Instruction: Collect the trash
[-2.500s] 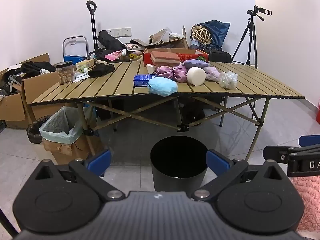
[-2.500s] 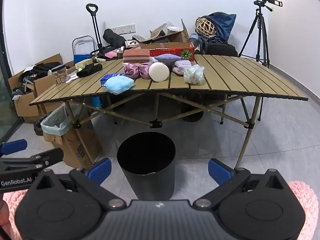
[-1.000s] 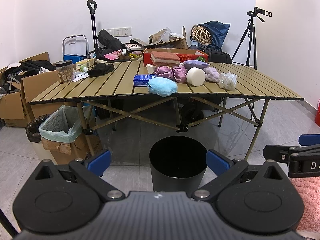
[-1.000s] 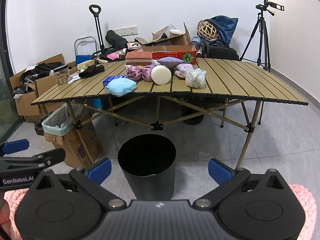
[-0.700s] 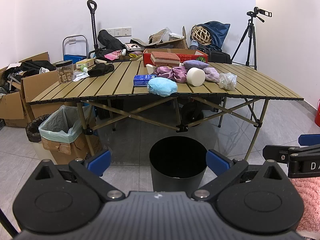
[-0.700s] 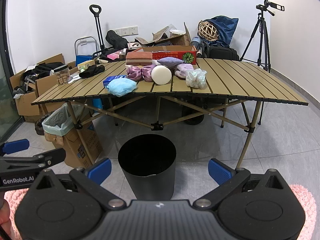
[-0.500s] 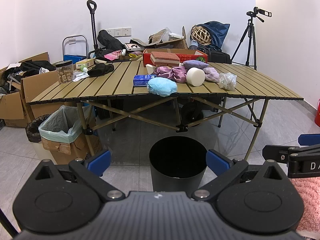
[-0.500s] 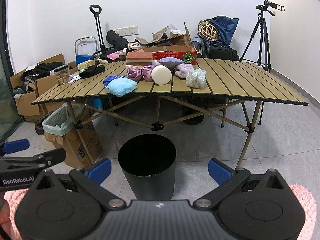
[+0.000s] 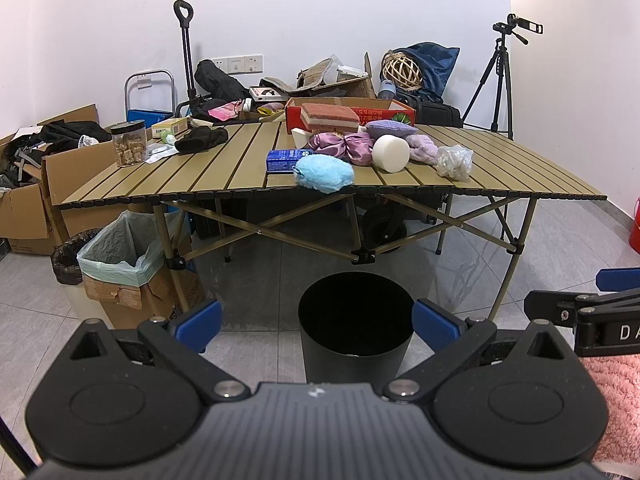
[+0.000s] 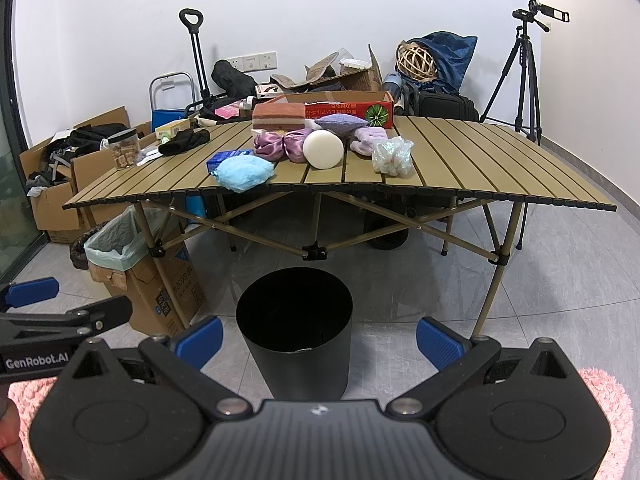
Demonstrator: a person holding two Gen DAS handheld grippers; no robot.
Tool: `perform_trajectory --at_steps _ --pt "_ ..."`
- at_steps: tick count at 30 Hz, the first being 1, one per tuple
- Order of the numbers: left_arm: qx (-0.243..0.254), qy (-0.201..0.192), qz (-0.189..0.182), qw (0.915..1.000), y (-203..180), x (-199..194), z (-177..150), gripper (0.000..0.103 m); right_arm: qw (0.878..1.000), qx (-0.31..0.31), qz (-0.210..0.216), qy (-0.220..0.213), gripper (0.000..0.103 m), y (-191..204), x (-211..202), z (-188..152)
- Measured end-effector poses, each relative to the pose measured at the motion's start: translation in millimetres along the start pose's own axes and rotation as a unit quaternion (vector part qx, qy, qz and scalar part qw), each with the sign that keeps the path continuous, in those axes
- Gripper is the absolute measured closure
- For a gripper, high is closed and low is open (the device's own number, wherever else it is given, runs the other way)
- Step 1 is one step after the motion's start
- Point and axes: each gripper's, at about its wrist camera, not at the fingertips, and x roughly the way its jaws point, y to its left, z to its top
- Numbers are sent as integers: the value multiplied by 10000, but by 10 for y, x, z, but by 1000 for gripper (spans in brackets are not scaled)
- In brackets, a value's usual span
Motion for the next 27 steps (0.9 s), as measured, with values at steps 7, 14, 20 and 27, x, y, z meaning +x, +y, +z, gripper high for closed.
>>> perform_trajectory --at_steps 7,14,20,27 --pt "2 -2 4 10000 -1 2 -2 0 10000 -1 -3 1 0 -5 6 -3" --pt "-6 2 7 10000 -3 -5 -4 0 10000 -1 -5 18 0 26 0 9" --pt "4 -16 13 10000 -2 -6 -4 0 10000 -45 -16 -13 0 27 -29 52" --pt "17 -34 30 10000 -3 41 14 0 9999 -162 -12 -50 0 7 35 89"
